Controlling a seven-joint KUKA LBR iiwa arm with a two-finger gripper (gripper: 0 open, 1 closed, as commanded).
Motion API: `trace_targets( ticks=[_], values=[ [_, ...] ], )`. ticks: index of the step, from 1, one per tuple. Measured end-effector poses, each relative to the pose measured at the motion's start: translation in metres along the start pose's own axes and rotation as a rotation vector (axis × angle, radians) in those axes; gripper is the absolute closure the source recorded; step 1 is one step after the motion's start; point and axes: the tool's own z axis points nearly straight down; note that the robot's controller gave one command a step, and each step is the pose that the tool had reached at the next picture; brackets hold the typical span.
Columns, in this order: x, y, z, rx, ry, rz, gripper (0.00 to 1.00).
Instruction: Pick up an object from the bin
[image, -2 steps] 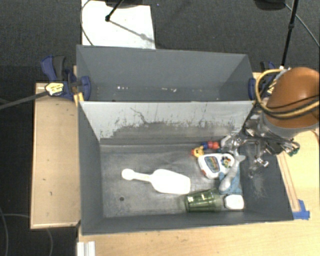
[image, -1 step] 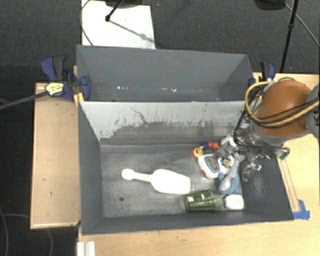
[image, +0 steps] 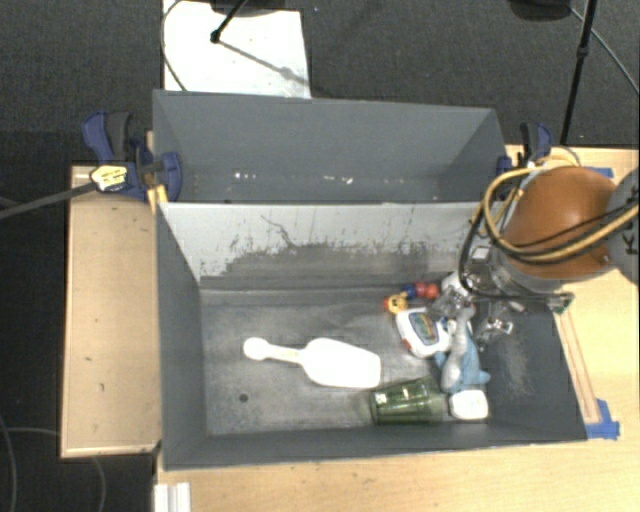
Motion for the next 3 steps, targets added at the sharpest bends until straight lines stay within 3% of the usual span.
trace_targets(
  ticks=[2, 3],
  values=[
    [-0.0008, -0.0009, -0.0014, -0.004, 0.003, -0.001, 1.0],
    [-0.0002, 0.0005, -0.0088, -0.021, 0.017, -0.001, 1.0]
  ],
)
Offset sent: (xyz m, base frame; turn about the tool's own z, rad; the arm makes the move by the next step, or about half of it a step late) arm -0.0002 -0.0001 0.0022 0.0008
